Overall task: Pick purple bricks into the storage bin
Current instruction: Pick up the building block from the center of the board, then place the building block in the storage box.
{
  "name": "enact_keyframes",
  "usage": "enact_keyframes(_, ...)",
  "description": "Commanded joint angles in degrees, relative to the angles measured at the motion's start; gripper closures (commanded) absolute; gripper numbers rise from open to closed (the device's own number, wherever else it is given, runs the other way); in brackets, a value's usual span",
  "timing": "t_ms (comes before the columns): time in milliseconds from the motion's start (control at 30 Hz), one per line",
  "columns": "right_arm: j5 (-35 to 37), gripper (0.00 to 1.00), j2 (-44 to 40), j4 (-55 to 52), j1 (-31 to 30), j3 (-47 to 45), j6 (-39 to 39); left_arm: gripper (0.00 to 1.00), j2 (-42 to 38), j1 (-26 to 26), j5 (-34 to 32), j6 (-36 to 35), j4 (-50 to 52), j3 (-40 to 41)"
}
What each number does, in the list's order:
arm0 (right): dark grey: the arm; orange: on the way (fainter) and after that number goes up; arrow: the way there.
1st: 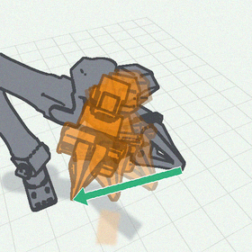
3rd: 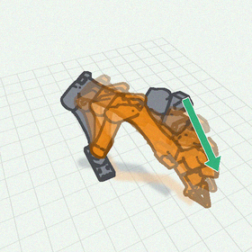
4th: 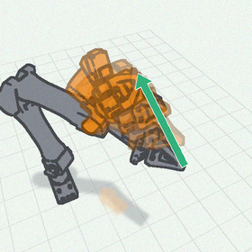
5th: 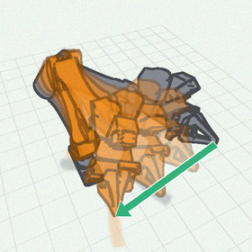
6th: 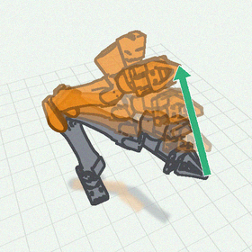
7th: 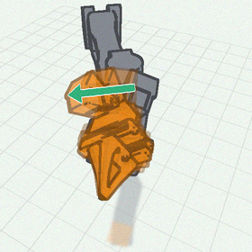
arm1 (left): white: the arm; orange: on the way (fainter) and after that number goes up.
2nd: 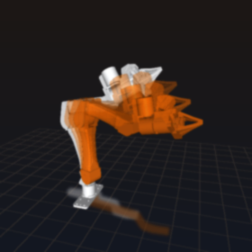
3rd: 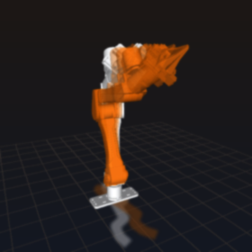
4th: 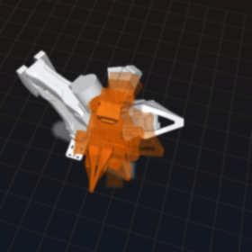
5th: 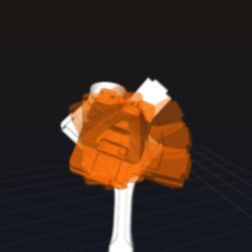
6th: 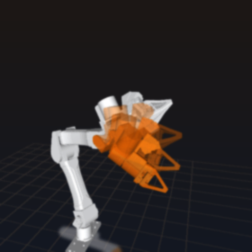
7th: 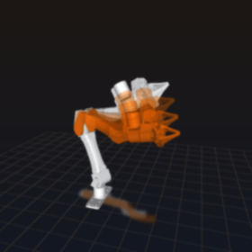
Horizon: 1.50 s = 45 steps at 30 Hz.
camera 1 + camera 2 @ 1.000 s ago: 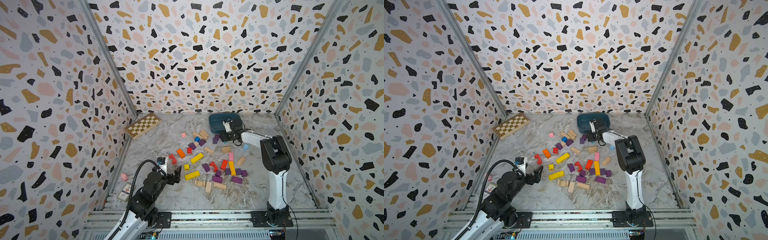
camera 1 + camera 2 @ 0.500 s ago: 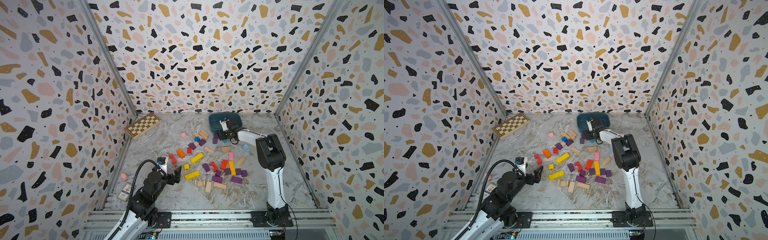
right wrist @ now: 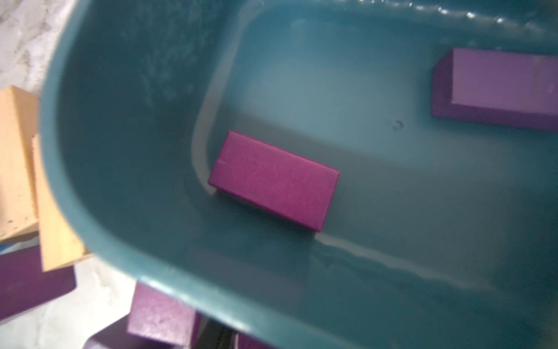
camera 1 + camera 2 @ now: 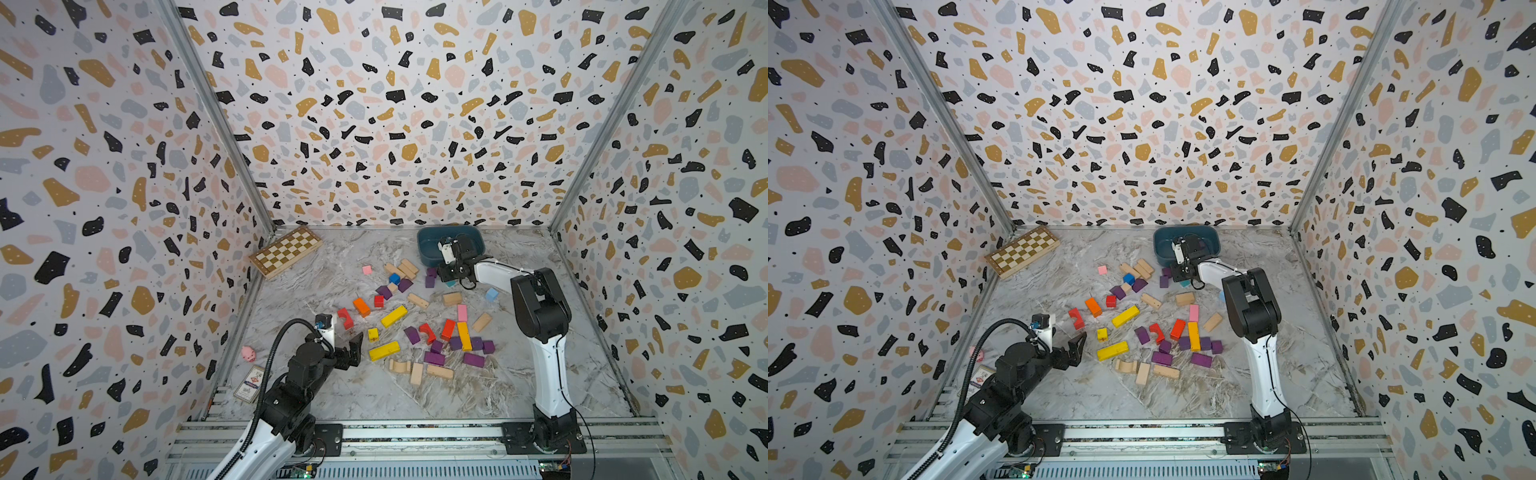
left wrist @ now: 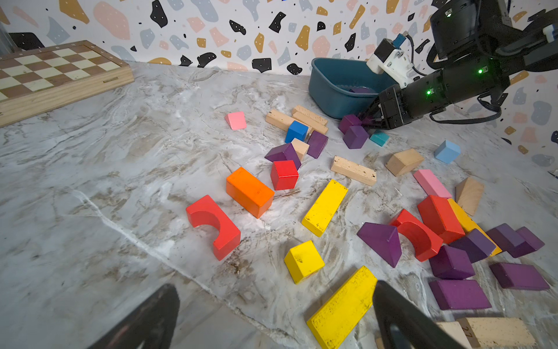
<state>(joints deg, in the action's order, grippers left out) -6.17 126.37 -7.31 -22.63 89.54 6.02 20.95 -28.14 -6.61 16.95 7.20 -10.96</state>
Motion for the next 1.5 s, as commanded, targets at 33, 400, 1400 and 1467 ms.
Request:
enact_keyframes(33,0.3,0.71,-7.3,-1.67,-0.72,-1.75,-1.34,0.01,-0.03,-0.07,-0.64,-0.58,-3.33,0.23)
enact_keyframes(400,-0.19,0.78,-14.18,-3.09,-0.92,-1.74,-2.53,0.01,0.58,-0.07,-0.4,-0.73,-3.66,0.15)
enact_keyframes(1400,-1.1,0.82,23.45,-15.65,1.07,49.42,2.39,0.01,0.26,-0.09,-0.54,-0.86,-3.95,0.3)
enact_keyframes(1467,-1.36,0.79,23.32,-15.69,1.01,49.36,2.4,0.01,0.38,-0.1,-0.58,-0.86,-4.03,0.3)
